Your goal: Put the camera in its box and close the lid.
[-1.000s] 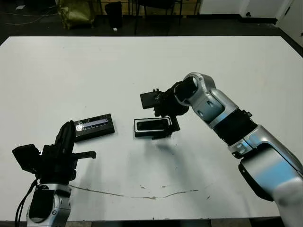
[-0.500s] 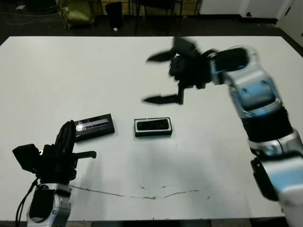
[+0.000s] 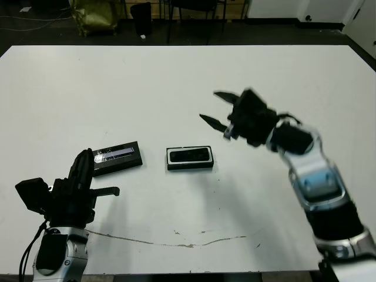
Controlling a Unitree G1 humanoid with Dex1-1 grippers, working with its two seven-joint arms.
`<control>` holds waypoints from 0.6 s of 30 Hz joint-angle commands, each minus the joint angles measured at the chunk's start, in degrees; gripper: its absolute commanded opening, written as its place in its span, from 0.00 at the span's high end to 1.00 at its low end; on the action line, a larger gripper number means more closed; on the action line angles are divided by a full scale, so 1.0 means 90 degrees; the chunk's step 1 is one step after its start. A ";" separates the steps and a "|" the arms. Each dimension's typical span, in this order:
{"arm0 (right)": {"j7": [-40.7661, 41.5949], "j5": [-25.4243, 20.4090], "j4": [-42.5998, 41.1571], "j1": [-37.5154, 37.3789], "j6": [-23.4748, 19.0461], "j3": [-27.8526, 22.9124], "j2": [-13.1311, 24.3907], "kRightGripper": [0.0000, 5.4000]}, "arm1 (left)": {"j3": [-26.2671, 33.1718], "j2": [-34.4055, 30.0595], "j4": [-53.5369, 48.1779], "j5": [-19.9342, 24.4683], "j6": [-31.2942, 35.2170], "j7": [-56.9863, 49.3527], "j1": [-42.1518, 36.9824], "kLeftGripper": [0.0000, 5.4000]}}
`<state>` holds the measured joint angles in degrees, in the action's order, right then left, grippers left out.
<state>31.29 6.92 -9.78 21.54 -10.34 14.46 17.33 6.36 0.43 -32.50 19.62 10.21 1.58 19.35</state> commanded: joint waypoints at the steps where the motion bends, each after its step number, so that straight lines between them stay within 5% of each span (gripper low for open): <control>1: -0.0387 0.0287 0.0016 -0.0586 0.0555 0.0242 -0.0063 0.83 | 0.0049 -0.0041 0.0074 -0.0046 0.0113 -0.0042 0.0032 1.00; 5: -0.0747 0.0584 -0.0029 -0.1011 0.1047 0.0469 -0.0135 0.99 | 0.0088 -0.0043 0.0141 -0.0031 0.0066 -0.0006 -0.0012 1.00; 18: -0.0785 0.0786 0.0023 -0.1323 0.0989 0.0602 -0.0165 1.00 | 0.0089 -0.0032 0.0103 -0.0017 0.0084 0.0010 0.0027 1.00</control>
<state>23.69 13.62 -9.88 10.42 0.16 19.56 15.42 7.17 0.41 -32.18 19.74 10.29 1.62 18.72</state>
